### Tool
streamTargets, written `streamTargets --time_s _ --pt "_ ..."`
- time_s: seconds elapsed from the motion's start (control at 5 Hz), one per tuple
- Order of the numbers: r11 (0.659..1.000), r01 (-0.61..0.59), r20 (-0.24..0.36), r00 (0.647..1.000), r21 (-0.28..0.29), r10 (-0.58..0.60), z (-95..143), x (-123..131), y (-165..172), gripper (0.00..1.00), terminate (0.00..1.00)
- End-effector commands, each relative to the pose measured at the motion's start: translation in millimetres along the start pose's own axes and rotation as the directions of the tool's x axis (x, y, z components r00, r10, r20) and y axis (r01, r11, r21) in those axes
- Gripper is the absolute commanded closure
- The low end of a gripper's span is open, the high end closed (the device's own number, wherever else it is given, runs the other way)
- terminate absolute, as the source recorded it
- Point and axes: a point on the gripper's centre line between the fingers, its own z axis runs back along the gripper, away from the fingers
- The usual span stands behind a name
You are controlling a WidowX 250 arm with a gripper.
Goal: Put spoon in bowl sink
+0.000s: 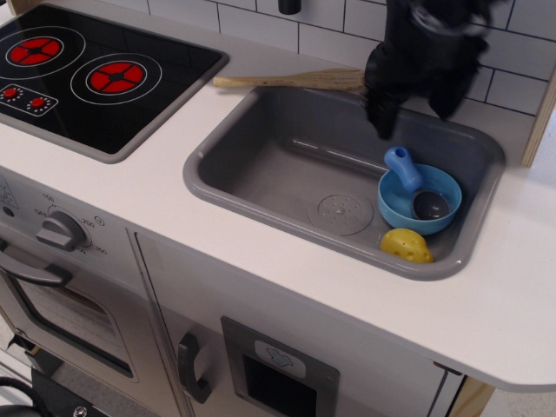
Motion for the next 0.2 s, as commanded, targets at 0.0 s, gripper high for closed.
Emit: streamTargets --time_s 0.0 --pt "0.998 -0.014 0.034 0.999 -0.068 0.016 25.9 13.8 -6.0 0.0 1.0"
